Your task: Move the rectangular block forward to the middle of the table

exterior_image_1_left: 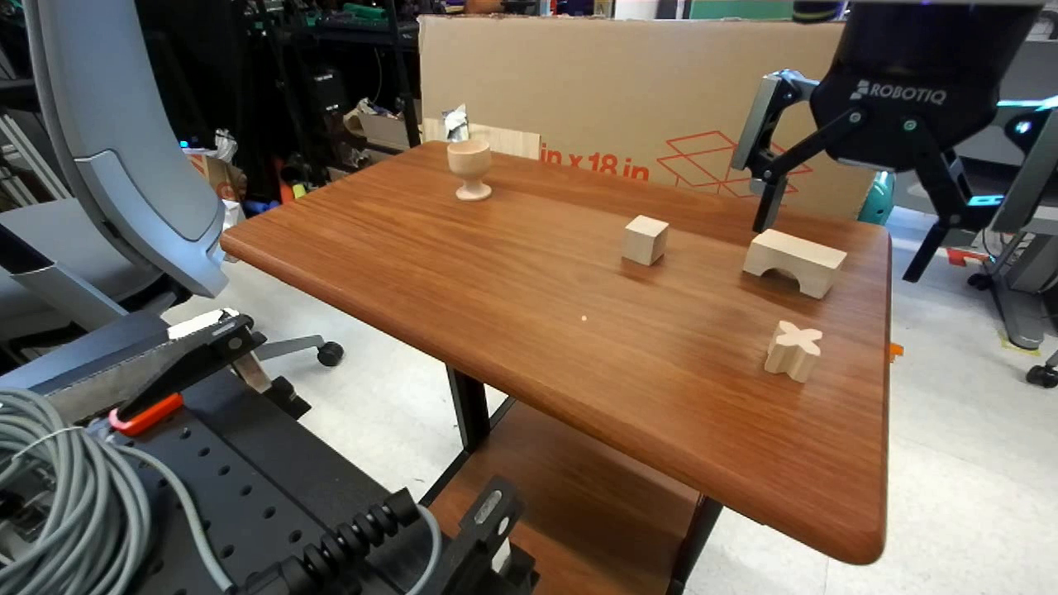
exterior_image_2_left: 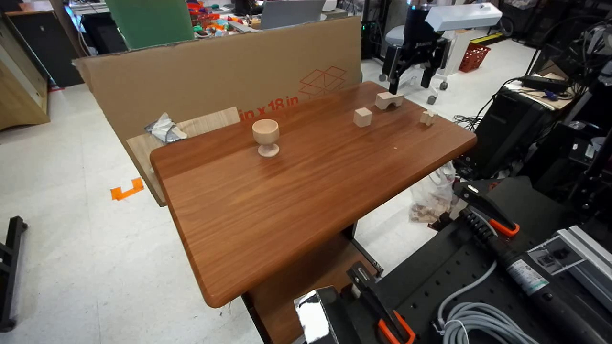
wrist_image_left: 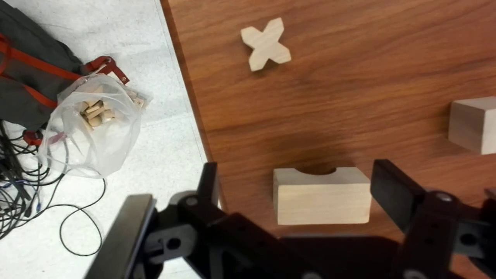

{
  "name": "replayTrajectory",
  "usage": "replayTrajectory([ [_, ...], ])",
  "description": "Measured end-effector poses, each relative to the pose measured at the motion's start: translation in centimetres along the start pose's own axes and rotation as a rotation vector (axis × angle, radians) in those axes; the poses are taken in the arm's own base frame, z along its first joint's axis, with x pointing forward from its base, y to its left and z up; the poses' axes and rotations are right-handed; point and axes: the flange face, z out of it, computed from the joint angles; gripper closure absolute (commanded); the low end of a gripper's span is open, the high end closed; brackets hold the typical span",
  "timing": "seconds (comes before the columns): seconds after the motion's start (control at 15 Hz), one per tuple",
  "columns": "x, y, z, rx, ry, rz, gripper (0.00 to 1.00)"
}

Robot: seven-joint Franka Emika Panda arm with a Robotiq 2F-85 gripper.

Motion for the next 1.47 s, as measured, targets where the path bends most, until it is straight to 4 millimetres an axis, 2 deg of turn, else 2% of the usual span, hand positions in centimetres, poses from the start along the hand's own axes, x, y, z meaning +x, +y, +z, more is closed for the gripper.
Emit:
replayTrajectory([
  [0.33,1.1,-1.2,1.0,0.008,0.002,-0.028,0.00],
  [0.67,1.8,-1.4,2.2,0.008,-0.006,-0.037,0.00],
  [0.73,1.8,-1.5,2.5,0.008,-0.010,-0.038,0.25],
  [0.8,1.9,-1.6,2.9,0.008,-0.013,-0.040,0.26],
  [1.0,2.2,-2.2,3.9,0.007,-0.023,-0.054,0.51],
  [1.07,2.3,-2.4,4.0,0.006,-0.023,-0.061,0.57],
  [1.47,2.5,-3.4,3.0,0.013,-0.007,-0.145,0.57],
])
